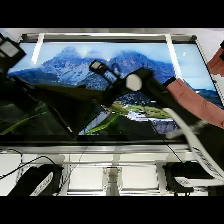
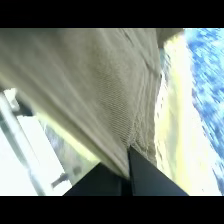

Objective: Fold the clothes and pants, and hang the long-sleeved shirts on hangers.

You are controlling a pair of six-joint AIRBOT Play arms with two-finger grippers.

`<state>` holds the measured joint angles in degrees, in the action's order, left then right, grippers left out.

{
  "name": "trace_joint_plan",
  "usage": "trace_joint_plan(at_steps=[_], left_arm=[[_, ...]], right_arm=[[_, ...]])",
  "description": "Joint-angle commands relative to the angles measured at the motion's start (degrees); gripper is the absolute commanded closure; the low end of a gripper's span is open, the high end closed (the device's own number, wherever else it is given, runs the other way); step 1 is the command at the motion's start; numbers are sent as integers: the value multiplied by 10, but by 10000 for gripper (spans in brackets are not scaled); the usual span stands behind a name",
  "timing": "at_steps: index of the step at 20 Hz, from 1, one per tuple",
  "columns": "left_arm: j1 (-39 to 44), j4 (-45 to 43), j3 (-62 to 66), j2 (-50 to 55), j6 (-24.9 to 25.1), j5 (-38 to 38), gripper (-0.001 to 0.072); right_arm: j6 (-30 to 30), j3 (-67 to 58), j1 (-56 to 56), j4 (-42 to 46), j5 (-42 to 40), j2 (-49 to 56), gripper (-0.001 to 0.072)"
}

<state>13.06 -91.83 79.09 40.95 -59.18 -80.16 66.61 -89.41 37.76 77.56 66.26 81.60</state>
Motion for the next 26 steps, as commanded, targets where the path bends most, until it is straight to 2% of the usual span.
trace_joint_plan(at_steps=[1, 3, 4, 7, 10, 12, 15, 17, 22, 24, 26], left_arm=[[0, 55, 0, -37, -24, 23, 654], [0, 117, 1, -52, -24, 23, 654], [0, 142, 3, -56, -40, 23, 654], [-1, 156, 23, -59, -136, 0, 654], [-1, 143, 33, -56, -205, -47, 654], [-1, 162, 33, -51, -242, -74, 654], [-1, 237, 33, -44, -244, -80, 654], [-1, 231, 33, -38, -244, -80, 654], [-22, 88, 31, 40, -253, -97, 654], [-24, 61, 31, 85, -209, -68, 655], [-24, 39, 31, 123, -194, 1, 655]], right_arm=[[-12, -1, -11, 6, 177, -107, 699], [-11, -1, -3, 0, 231, -151, 699], [-11, -1, -2, -9, 248, -172, 699], [5, -2, -2, -36, 299, -231, 699], [63, -39, -3, -59, 360, -259, 699], [71, -80, -3, -102, 382, -259, 699], [80, -133, -3, -157, 382, -258, 699], [108, -148, -4, -159, 390, -253, 699], [100, -147, -68, -134, 390, -189, 699], [85, -147, -102, -88, 375, -144, 698], [82, -144, -136, -43, 314, -101, 697]])
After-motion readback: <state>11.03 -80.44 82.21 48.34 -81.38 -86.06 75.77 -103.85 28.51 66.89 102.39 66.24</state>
